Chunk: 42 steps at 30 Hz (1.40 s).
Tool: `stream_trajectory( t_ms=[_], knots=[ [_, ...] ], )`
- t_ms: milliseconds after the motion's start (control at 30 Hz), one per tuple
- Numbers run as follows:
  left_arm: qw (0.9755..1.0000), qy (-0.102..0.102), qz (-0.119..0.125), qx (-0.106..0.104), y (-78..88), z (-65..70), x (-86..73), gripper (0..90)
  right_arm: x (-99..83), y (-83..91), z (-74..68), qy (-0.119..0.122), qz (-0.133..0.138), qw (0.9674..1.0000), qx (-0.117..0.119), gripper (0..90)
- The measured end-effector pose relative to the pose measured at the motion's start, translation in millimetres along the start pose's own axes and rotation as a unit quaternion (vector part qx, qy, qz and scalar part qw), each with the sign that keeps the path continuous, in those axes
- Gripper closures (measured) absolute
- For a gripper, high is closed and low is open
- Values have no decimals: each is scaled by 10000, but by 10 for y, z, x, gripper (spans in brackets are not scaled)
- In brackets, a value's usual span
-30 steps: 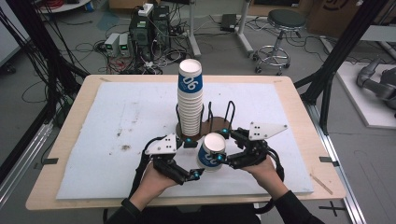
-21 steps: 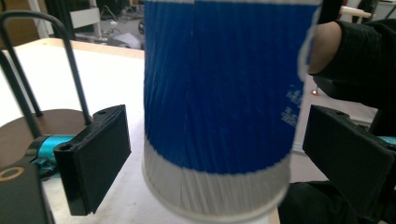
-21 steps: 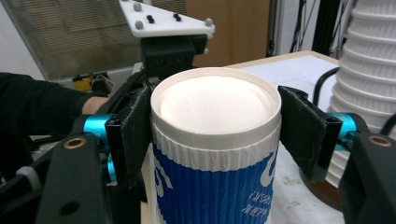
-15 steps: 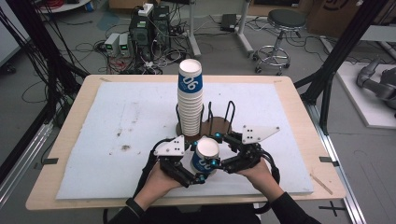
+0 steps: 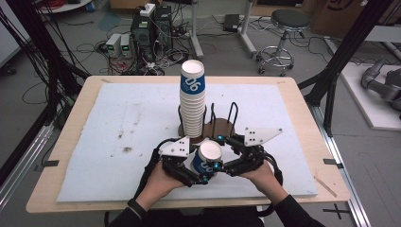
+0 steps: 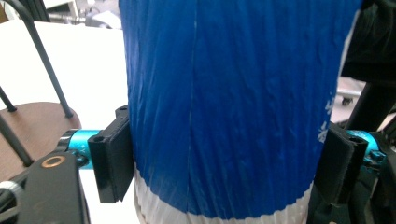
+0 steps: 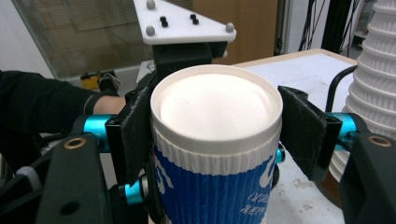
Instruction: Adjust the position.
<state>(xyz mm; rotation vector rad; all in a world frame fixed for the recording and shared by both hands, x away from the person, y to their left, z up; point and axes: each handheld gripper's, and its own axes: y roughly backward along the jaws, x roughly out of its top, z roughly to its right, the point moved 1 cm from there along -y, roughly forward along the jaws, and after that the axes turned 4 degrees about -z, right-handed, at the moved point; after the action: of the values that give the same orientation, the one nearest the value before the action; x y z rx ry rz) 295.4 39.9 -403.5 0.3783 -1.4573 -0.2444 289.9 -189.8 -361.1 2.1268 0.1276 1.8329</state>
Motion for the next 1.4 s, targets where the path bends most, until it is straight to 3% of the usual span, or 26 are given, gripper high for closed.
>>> stream_trajectory(
  t_ms=[100, 167, 267, 367, 433, 533, 600, 700, 733, 767, 800, 833, 900, 967, 1033, 1100, 1167, 1200, 1300, 1400],
  knots=[
    [9999, -62, -157, 9, 19, -5, 25, 220, 6, 11, -4, 24, -87, 10000, -6, 296],
    [9989, -141, -435, 91, 63, -5, 72, 224, 25, 33, 23, -78, -277, 9996, 81, 208],
    [9966, -192, -782, 186, 92, -16, 105, 228, 83, 77, 31, 7, -553, 9985, 33, 200],
    [9912, -329, -1246, 299, 97, -11, 133, 231, 145, 95, 10, 153, -795, 9967, -27, 200],
    [9857, -457, -1577, 380, 84, 4, 147, 233, 173, 73, -6, 307, -1038, 9940, -140, 200],
    [9783, -570, -1945, 429, 40, 37, 161, 235, 167, 8, -40, 328, -1432, 9889, -220, 200],
    [9750, -644, -2079, 445, 9, 64, 171, 238, 134, -54, -31, 332, -1691, 9848, -216, 200],
    [9729, -686, -2163, 436, -23, 91, 181, 238, 85, -130, -26, 348, -1979, 9795, -163, 206],
    [9726, -742, -2157, 450, -26, 95, 184, 235, 78, -146, -28, 421, -2017, 9784, -136, 296],
    [9729, -795, -2109, 509, -26, 101, 182, 222, 74, -148, -34, 493, -2046, 9776, -86, 292],
    [9770, -845, -1880, 548, -4, 95, 180, 207, 74, -140, -32, 539, -2013, 9780, -92, 292],
    [9770, -845, -1880, 548, -4, 95, 180, 191, 74, -140, -32, 539, -2013, 9780, -92, 292],
    [9819, -801, -1623, 551, 34, 77, 173, 185, 78, -78, -1, 474, -1815, 9822, -44, 293],
    [9881, -719, -1229, 584, 97, 48, 155, 144, 79, -3, 35, 376, -1508, 9879, -10, 295],
    [9952, -531, -684, 459, 153, 17, 129, 138, 77, 76, 70, 189, -1137, 9933, 73, 297],
    [9990, -287, -20, 338, 214, -19, 102, 126, 80, 133, 94, 92, -906, 9958, 129, 297],
    [9985, -99, 519, 141, 254, -43, 79, 119, 89, 176, 96, 61, -672, 9976, 155, 297],
    [9980, -45, 620, 91, 252, -43, 76, 119, 88, 191, 92, 31, -533, 9984, 180, 297],
    [9969, 2, 781, -108, 227, -45, 78, 119, 82, 194, 107, -19, -340, 9990, 280, 297],
    [9967, 40, 807, -117, 202, -49, 82, 124, 72, 189, 102, -82, -273, 9989, 371, 297]
  ],
)
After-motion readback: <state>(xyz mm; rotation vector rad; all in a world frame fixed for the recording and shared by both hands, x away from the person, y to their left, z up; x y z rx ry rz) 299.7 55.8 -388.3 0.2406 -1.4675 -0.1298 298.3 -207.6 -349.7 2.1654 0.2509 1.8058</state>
